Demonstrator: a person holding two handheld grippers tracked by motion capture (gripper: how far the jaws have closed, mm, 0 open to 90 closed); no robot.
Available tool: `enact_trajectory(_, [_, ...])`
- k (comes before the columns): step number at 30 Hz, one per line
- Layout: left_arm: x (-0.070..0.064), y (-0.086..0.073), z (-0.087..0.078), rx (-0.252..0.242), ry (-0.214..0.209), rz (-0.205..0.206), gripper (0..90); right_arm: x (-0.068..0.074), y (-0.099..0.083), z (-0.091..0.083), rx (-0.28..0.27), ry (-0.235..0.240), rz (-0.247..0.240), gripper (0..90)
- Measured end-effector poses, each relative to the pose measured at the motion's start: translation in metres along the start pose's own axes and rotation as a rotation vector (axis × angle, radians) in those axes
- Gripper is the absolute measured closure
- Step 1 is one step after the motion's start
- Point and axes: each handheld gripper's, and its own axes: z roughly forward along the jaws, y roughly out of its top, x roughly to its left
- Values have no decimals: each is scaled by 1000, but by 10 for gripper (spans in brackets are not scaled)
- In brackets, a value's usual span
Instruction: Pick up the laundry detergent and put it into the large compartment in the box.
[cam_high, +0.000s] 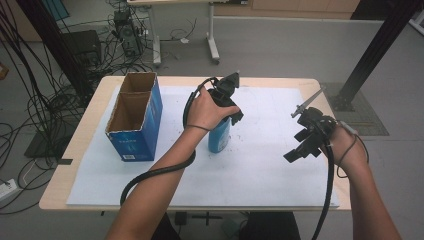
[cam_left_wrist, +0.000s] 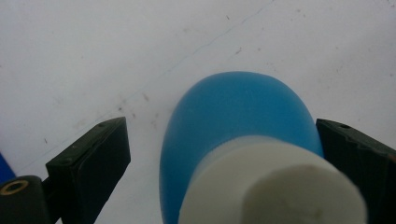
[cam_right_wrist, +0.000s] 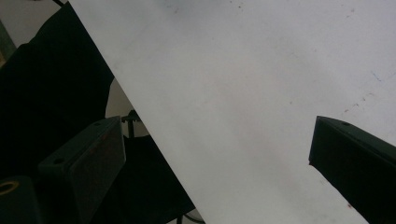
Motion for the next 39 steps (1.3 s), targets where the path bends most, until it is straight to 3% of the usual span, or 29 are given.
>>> enact_trajectory(39, [0, 0, 0, 6, -21, -12, 59, 1, 0, -1, -6, -2, 1, 35])
